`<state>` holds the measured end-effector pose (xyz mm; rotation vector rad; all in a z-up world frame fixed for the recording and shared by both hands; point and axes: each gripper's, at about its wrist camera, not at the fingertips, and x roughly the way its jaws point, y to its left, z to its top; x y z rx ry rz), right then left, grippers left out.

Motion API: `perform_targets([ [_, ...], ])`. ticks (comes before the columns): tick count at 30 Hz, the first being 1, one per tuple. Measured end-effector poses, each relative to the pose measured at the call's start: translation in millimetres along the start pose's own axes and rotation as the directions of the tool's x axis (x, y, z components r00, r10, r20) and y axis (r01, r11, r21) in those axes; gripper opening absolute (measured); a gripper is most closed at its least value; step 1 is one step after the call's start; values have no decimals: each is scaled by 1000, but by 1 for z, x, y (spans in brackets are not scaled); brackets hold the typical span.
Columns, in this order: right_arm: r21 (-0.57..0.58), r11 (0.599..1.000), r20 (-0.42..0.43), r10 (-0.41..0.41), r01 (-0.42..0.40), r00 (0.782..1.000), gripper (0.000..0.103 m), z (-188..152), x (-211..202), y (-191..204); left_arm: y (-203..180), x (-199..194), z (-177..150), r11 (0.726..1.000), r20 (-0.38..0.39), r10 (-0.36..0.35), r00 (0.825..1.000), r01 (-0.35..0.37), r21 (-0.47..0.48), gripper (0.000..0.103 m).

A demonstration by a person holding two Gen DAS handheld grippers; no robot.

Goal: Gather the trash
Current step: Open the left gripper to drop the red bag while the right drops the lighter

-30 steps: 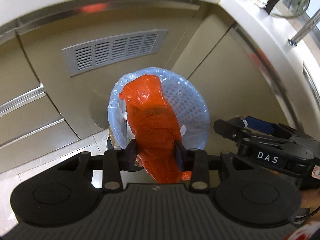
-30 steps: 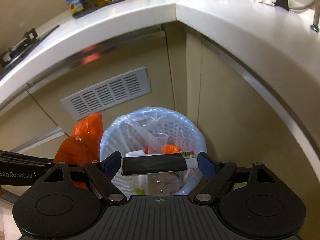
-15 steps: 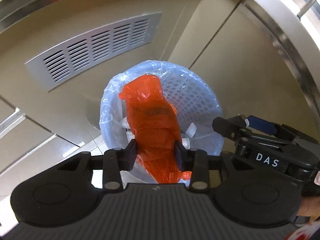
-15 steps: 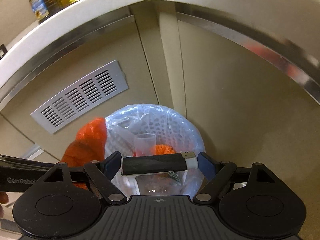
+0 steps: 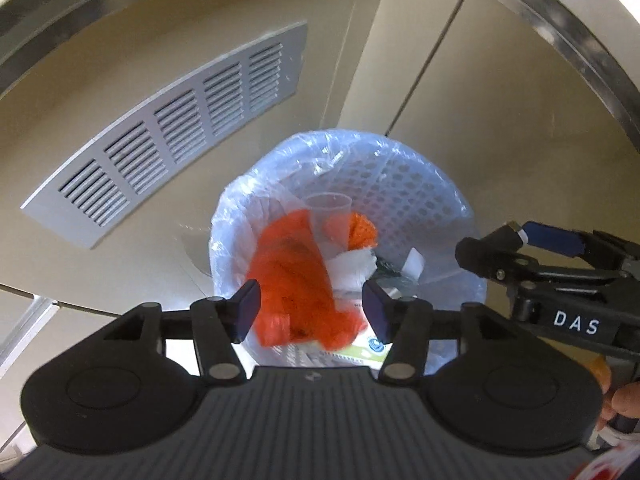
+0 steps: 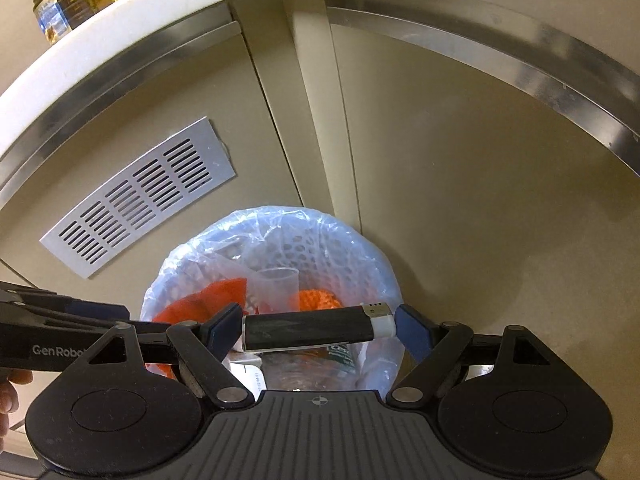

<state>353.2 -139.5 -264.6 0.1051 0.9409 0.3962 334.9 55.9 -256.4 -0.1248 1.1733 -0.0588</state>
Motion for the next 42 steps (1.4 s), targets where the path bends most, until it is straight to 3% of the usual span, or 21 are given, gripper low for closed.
perform_targets([
  [11, 9, 1000, -5, 18, -18, 1000, 82, 5, 2, 8, 10, -20, -9, 994, 35, 8, 999, -5, -107, 48],
  [28, 78, 994, 48, 72, -76, 996, 87, 18, 11, 12, 15, -23, -11, 988, 56, 1, 998, 8, -153, 48],
  [42, 69, 995, -30, 68, -66, 997, 89, 1, -15, 7, 3, -41, -22, 986, 76, -8, 997, 20, -167, 48],
])
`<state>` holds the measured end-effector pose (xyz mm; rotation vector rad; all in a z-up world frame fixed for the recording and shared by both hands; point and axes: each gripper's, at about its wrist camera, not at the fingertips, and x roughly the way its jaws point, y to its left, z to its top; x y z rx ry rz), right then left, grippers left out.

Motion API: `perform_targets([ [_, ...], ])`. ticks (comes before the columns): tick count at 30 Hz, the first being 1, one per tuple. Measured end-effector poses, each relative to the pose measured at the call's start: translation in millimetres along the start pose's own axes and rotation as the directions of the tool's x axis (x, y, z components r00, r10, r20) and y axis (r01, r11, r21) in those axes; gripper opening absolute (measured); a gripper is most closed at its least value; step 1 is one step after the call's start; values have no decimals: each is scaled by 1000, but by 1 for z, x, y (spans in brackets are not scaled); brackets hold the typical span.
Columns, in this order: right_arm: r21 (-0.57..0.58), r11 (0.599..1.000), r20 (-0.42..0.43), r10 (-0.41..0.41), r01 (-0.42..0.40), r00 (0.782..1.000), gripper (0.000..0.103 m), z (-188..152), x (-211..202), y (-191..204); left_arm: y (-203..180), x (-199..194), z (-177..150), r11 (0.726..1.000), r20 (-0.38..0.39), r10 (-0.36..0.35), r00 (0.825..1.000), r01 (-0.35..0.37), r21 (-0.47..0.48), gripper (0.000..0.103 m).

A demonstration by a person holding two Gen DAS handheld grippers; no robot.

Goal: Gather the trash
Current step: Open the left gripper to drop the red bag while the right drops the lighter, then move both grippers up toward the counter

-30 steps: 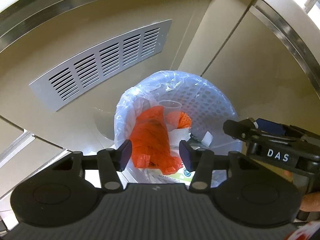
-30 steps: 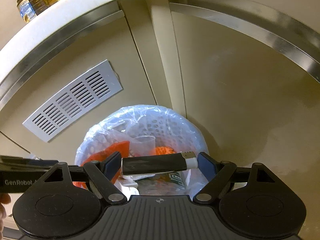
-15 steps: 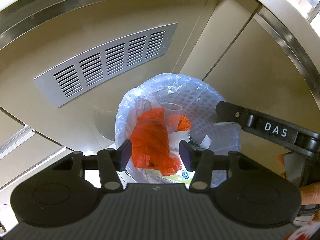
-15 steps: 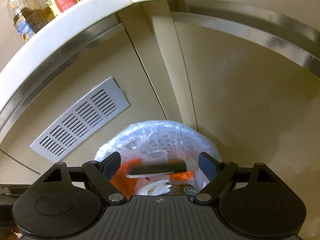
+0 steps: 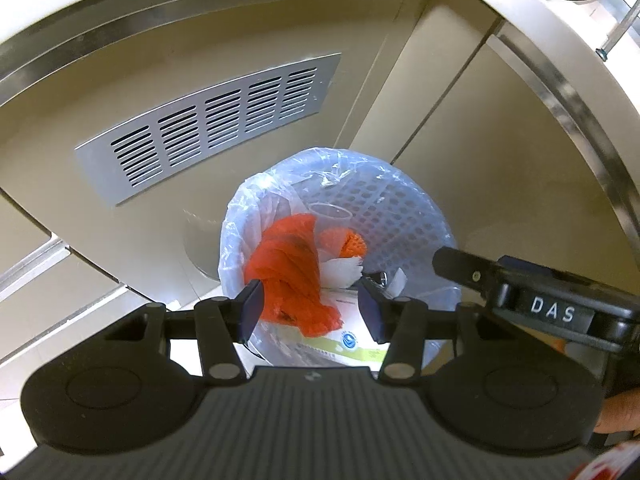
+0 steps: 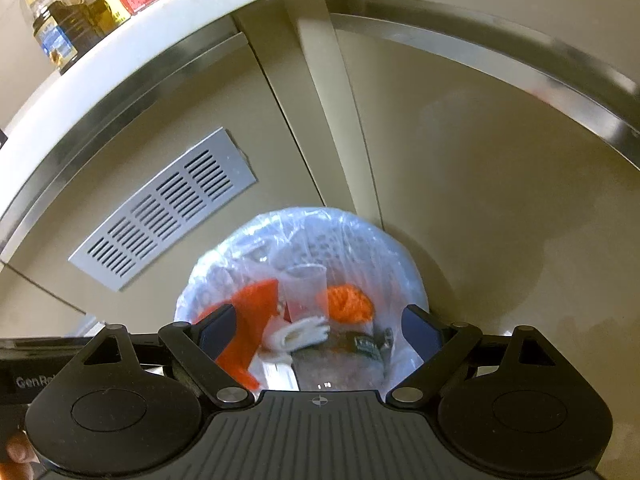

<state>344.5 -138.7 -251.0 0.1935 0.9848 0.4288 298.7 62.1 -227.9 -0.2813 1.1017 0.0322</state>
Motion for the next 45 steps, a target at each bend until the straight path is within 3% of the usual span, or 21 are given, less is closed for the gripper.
perform_targets([
  [10, -12, 1000, -9, 20, -20, 1000, 89, -1, -31, 3, -10, -30, -11, 1000, 28, 0, 1000, 0, -13, 48],
  [24, -73, 993, 26, 95, -93, 995, 89, 10, -102, 26, -25, -102, -19, 1000, 111, 1, 994, 0, -15, 48],
  [32, -101, 987, 51, 129, -123, 990, 89, 20, -143, 30, -36, -141, -14, 999, 193, -36, 981, 34, 16, 48],
  [45, -84, 992, 166, 103, -90, 981, 89, 33, -186, 23, -53, -176, 7, 995, 281, -74, 957, 51, 90, 48],
])
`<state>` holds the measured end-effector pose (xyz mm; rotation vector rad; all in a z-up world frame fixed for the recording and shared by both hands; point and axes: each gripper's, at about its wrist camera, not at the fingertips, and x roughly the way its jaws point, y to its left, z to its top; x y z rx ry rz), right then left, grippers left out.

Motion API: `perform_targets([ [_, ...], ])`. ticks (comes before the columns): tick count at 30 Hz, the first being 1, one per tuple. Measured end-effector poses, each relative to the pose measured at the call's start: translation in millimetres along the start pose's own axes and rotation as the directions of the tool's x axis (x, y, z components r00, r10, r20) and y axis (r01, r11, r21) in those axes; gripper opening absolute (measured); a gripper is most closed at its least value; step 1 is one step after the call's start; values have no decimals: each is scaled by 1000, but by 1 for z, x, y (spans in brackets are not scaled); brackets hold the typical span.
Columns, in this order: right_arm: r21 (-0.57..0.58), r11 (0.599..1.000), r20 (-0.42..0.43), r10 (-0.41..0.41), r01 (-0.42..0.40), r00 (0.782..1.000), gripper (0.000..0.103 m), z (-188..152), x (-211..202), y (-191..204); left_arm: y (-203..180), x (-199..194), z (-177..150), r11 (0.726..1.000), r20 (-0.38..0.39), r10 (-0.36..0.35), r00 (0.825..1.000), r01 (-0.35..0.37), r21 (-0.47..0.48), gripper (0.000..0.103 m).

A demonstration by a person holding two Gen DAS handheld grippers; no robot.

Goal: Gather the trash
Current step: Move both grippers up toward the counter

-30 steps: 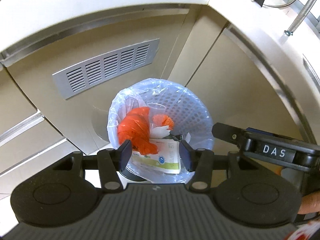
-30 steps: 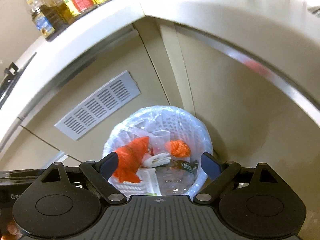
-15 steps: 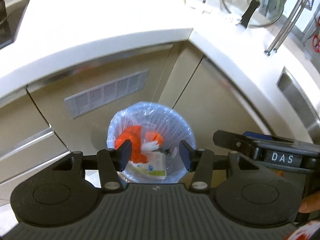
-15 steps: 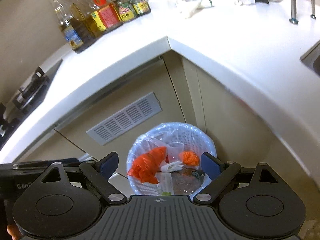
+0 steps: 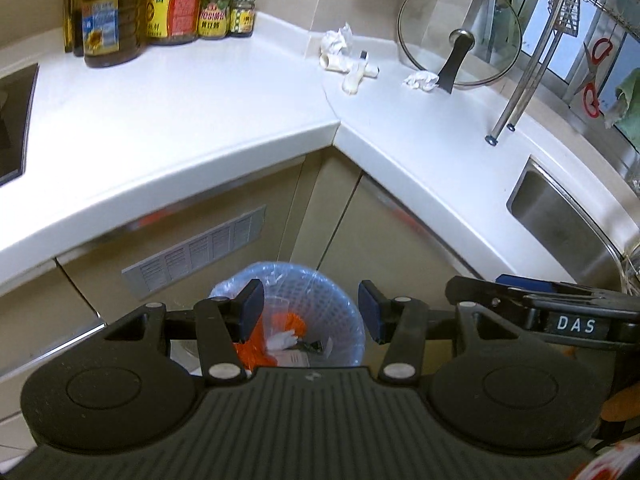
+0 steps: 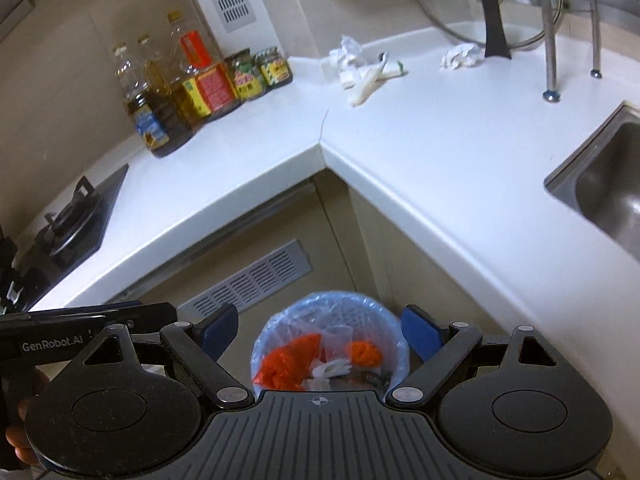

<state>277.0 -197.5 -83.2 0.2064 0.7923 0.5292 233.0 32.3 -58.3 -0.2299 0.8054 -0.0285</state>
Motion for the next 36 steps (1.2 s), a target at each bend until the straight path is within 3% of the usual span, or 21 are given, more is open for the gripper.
perform_targets([
  [9, -54, 998, 53, -31, 34, 998, 89, 25, -1, -10, 2, 9, 29, 1000, 29, 13, 999, -13, 5, 48],
  [16, -47, 997, 90, -49, 53, 995, 89, 68, 17, -37, -1, 30, 65, 999, 60, 35, 998, -36, 7, 48],
  [25, -53, 996, 113, -60, 66, 992, 89, 124, 46, -70, -18, 74, 122, 999, 88, 53, 995, -54, 10, 48],
  [36, -16, 995, 120, -98, 101, 988, 89, 178, 89, -122, -61, 152, 188, 996, 91, 16, 996, -23, 82, 48],
])
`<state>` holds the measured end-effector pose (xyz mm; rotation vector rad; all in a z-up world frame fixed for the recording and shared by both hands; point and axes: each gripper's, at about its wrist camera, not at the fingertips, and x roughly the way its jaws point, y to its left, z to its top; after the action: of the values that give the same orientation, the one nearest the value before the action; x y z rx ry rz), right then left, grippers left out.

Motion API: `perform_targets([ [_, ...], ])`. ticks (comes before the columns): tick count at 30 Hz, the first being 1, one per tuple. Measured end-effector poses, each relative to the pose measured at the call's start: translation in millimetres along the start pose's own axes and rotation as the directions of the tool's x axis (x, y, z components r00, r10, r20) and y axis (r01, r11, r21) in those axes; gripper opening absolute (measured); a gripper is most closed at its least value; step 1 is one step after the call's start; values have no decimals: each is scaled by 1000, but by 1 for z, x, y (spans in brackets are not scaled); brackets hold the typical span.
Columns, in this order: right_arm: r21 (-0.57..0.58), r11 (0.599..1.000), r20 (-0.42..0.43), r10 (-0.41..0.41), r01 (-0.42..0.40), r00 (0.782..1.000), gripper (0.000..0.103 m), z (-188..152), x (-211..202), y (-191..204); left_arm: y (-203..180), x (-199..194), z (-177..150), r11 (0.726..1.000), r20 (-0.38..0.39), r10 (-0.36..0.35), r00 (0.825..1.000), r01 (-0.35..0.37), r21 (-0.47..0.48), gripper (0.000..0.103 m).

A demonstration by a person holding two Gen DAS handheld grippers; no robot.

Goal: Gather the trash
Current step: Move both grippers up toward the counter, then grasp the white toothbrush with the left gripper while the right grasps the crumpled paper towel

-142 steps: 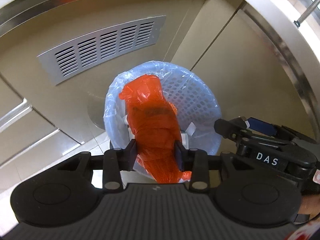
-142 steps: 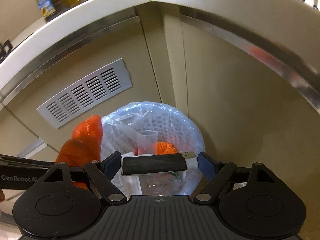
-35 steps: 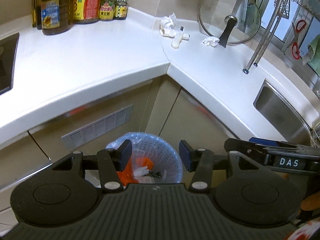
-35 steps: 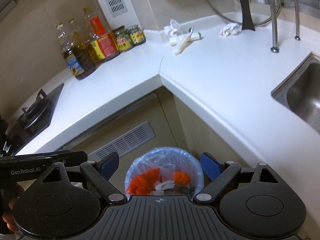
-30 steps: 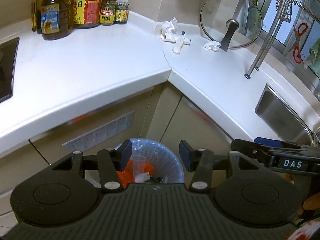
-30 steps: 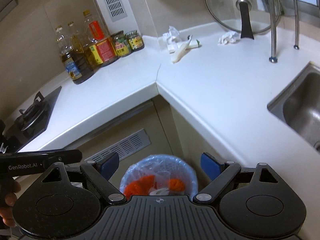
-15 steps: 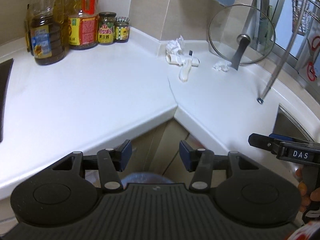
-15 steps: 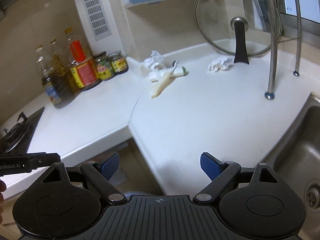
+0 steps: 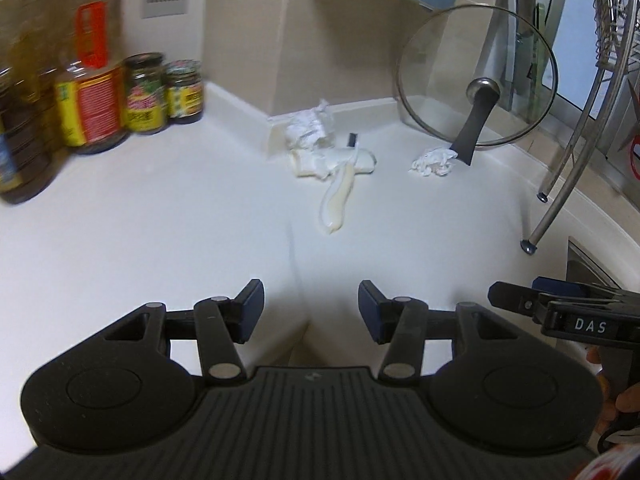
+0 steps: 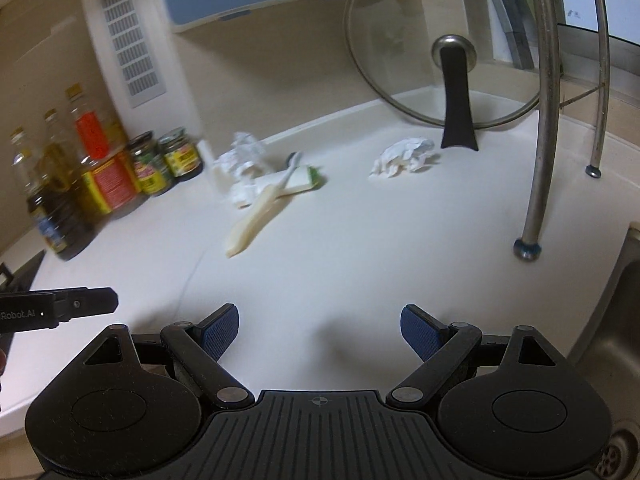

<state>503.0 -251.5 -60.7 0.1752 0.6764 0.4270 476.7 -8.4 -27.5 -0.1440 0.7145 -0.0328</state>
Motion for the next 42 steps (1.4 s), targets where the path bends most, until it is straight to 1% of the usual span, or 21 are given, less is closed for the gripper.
perform_targets([
  [8, 14, 1000, 7, -13, 13, 1000, 88, 30, 43, -26, -30, 67, 37, 998, 11, -16, 1000, 15, 62, 48],
  [16, 27, 999, 21, -21, 20, 1000, 86, 55, 81, -45, -42, 127, 62, 995, 12, 12, 1000, -14, 102, 46],
  [21, 38, 999, 29, -20, 19, 999, 86, 65, 93, -55, -45, 157, 71, 988, -9, 54, 998, -52, 148, 43],
  [27, 46, 999, 30, -27, 26, 999, 86, 69, 102, -60, -51, 177, 76, 977, -30, 67, 997, -60, 204, 40],
  [30, 50, 998, 28, -27, 26, 999, 86, 69, 104, -61, -54, 183, 77, 972, -28, 79, 997, -70, 226, 38],
  [32, 50, 998, 25, -27, 26, 999, 86, 69, 106, -62, -55, 187, 77, 968, -34, 85, 996, -74, 238, 29],
  [33, 50, 998, 24, -27, 26, 999, 86, 69, 107, -62, -55, 189, 77, 966, -38, 92, 995, -80, 245, 27],
  [34, 51, 998, 23, -27, 26, 999, 86, 69, 107, -63, -55, 190, 76, 963, -37, 98, 994, -86, 254, 21],
  [38, 55, 998, 25, -29, 27, 999, 86, 69, 110, -65, -57, 189, 76, 957, -28, 99, 995, -87, 275, 20],
  [42, 59, 998, 34, -31, 29, 999, 86, 70, 113, -66, -60, 184, 75, 956, 4, 90, 996, -87, 279, 18],
])
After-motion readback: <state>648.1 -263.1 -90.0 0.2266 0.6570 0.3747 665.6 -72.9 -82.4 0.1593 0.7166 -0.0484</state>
